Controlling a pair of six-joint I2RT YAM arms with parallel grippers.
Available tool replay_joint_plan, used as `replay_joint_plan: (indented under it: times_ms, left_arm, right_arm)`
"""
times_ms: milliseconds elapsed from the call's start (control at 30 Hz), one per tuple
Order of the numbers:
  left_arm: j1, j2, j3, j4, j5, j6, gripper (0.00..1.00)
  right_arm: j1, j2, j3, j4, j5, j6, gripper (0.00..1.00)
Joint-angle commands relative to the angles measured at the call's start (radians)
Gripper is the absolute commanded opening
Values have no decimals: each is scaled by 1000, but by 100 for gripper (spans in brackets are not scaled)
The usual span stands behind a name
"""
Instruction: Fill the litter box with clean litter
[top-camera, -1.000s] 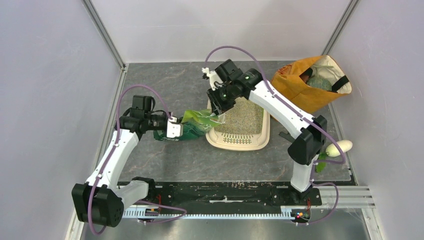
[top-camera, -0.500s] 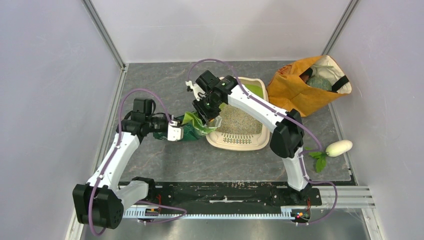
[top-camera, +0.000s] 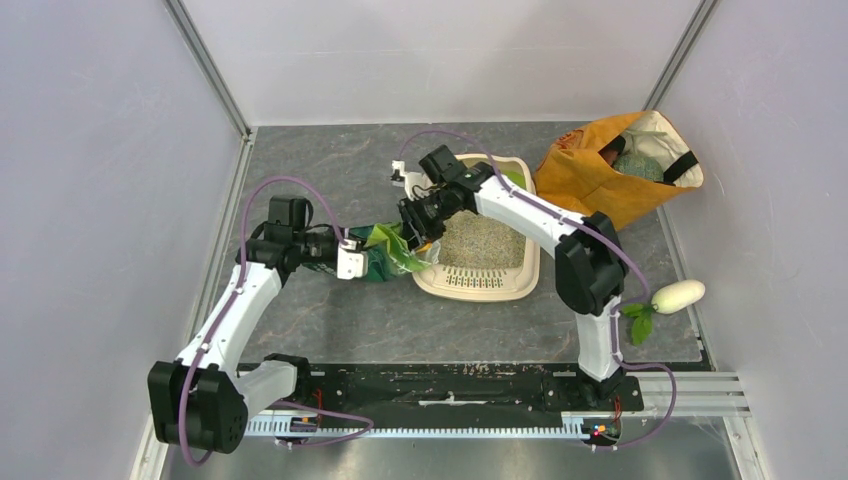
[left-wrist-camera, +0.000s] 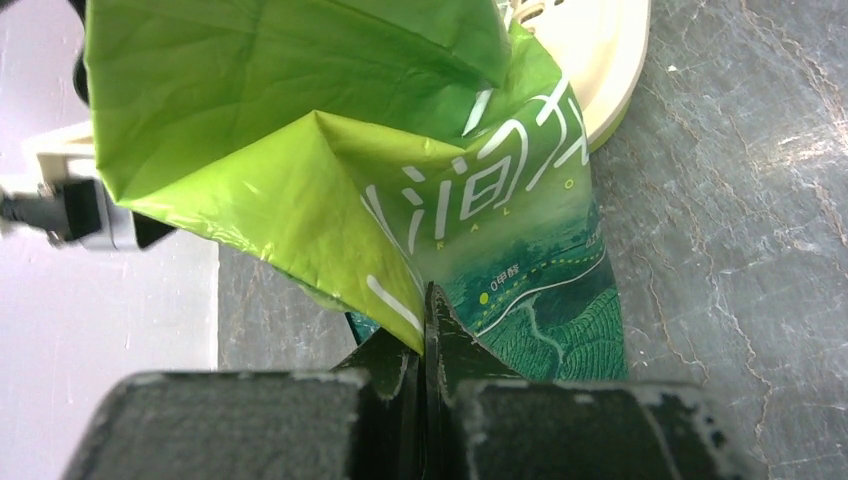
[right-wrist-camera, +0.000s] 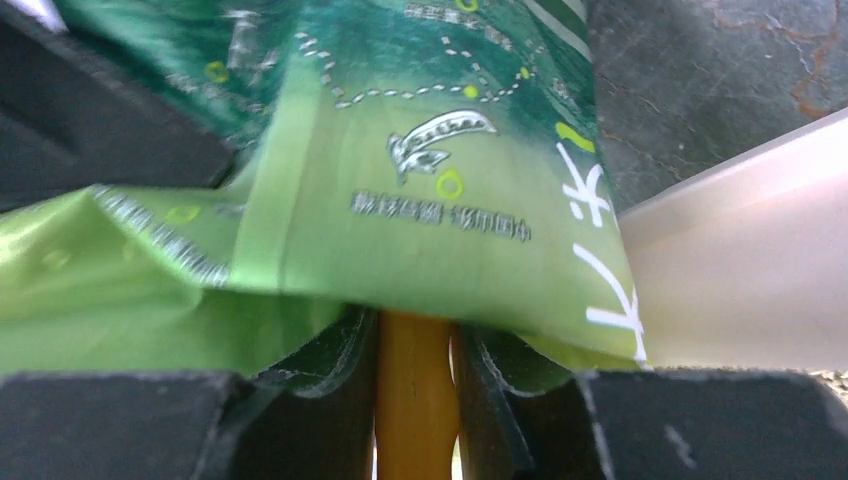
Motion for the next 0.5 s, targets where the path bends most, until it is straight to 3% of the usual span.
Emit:
replay_joint_plan:
  times_ms: [0,333,467]
  left_arm:
    - [-10,-5,2,66,44,-84,2]
    - [-1,-32,33,213,11,-360,2]
    - [14,-25,24,277,4,-455,2]
  right_arm:
    - [-25,-180,-102,368,-271,118,0]
    - [-129,-332,-328,881,-425,519,0]
    - [-172,-409,-406,919,-429,568,0]
